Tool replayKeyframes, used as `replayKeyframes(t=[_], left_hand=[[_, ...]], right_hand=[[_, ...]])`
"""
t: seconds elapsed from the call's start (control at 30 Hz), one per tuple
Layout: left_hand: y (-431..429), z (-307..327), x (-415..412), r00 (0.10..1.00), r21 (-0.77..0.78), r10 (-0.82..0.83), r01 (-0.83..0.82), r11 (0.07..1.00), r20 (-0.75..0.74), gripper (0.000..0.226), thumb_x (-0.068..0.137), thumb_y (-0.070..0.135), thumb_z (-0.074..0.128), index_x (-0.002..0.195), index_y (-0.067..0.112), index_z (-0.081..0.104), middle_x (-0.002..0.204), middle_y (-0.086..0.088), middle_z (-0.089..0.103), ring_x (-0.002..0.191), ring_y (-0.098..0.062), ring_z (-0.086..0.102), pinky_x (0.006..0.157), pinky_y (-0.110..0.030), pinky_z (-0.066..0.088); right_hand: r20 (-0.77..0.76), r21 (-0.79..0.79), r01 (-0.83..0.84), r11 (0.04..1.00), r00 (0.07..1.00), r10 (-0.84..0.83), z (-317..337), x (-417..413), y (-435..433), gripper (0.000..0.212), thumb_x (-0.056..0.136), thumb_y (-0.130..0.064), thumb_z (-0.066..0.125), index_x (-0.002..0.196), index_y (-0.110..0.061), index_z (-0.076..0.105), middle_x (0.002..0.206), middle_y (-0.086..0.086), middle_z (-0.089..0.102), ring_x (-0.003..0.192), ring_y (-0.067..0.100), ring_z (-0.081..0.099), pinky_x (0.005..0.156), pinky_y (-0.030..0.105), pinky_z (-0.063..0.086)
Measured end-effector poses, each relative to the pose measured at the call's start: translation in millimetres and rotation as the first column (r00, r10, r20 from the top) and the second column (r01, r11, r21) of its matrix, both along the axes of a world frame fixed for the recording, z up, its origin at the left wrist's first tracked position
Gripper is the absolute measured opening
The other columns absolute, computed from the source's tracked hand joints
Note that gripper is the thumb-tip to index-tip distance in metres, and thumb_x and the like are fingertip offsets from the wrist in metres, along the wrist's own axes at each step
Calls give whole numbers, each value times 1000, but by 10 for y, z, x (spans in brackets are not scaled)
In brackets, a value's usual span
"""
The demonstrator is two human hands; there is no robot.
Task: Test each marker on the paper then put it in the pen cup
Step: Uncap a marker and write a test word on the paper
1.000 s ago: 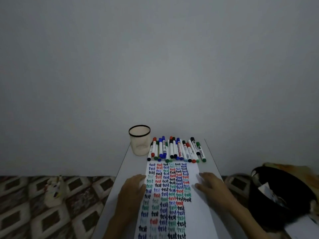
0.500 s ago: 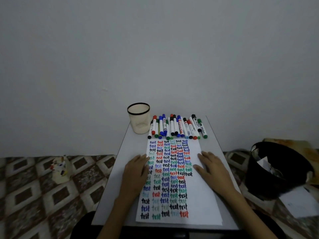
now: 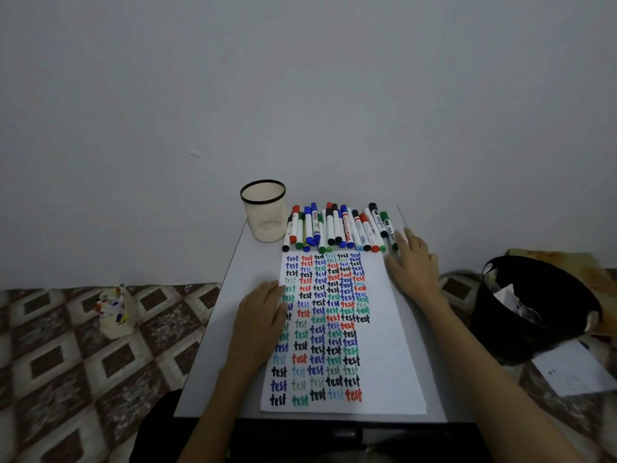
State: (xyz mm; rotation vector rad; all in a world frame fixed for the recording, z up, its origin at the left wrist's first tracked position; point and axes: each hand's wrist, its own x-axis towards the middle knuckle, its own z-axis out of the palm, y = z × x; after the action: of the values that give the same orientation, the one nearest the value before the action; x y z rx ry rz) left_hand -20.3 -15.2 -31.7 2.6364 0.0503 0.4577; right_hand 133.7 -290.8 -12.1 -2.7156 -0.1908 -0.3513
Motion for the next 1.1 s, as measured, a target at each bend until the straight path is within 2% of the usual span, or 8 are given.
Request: replayKeyframes(t=[0.1,0.43,0.6,0.67,0.77,0.83,0.93,1.1], left_hand=[[-1,-2,5,1000,28,0,0,1000,2,60,91,46,26,130,9,53,136,-8,51,126,-23,46,108,-41,35],[4,-8,14,1000,49,2,-3,999,10,52,93,41,33,129,9,53,133,-9,53,123,-23,48,106,-43,37],[-16,15,5,1000,44,14,-15,999,19,50,93,37,37,131,8,53,136,-9,52,126,-23,45,109,-39,32],[-17,17,3,1000,32,14,-15,999,12,51,92,37,37,131,9,52,136,-8,51,127,-22,44,110,-39,31],[-7,11,22,1000,-5,12,-12,1000,6,54,92,42,34,133,11,51,138,-7,50,128,-20,42,111,-40,31],[-5,34,20,999,-10,-1,1,1000,39,56,91,46,32,133,12,50,138,-6,49,129,-21,42,111,-42,31],[-111,143,-15,988,-31,-50,55,998,148,57,91,48,32,132,12,50,136,-7,51,127,-22,44,109,-45,32],[-583,489,-35,962,-19,-247,251,968,114,62,91,55,39,140,17,41,135,-1,52,122,-15,47,101,-31,36]], right_hand=[[6,-64,14,998,1000,-13,-19,70,29,54,100,-40,38,147,-15,32,155,9,31,138,25,32,106,44,29],[185,64,82,995,978,-92,-27,-18,-26,29,92,-29,59,113,-9,62,108,11,65,100,26,52,84,37,37],[220,344,130,930,952,-215,30,-158,-29,24,90,-20,61,107,-5,67,98,13,67,90,25,57,73,31,40],[239,584,92,807,930,-278,53,-287,-31,24,89,-15,62,108,-1,67,102,13,66,90,24,60,72,29,46],[268,856,-43,514,888,-374,123,-529,-18,17,92,-9,60,107,-2,64,107,7,59,91,18,61,74,13,52],[248,940,-117,320,879,-407,183,-672,0,11,94,-12,58,104,-14,63,109,4,56,90,15,61,72,18,55],[143,990,-130,60,933,-331,270,-868,74,9,95,-18,58,100,-21,64,108,19,60,82,18,61,65,24,56],[94,996,-93,-16,993,71,409,-1198,342,21,95,-15,54,106,0,64,81,6,62,63,10,58,54,20,53]])
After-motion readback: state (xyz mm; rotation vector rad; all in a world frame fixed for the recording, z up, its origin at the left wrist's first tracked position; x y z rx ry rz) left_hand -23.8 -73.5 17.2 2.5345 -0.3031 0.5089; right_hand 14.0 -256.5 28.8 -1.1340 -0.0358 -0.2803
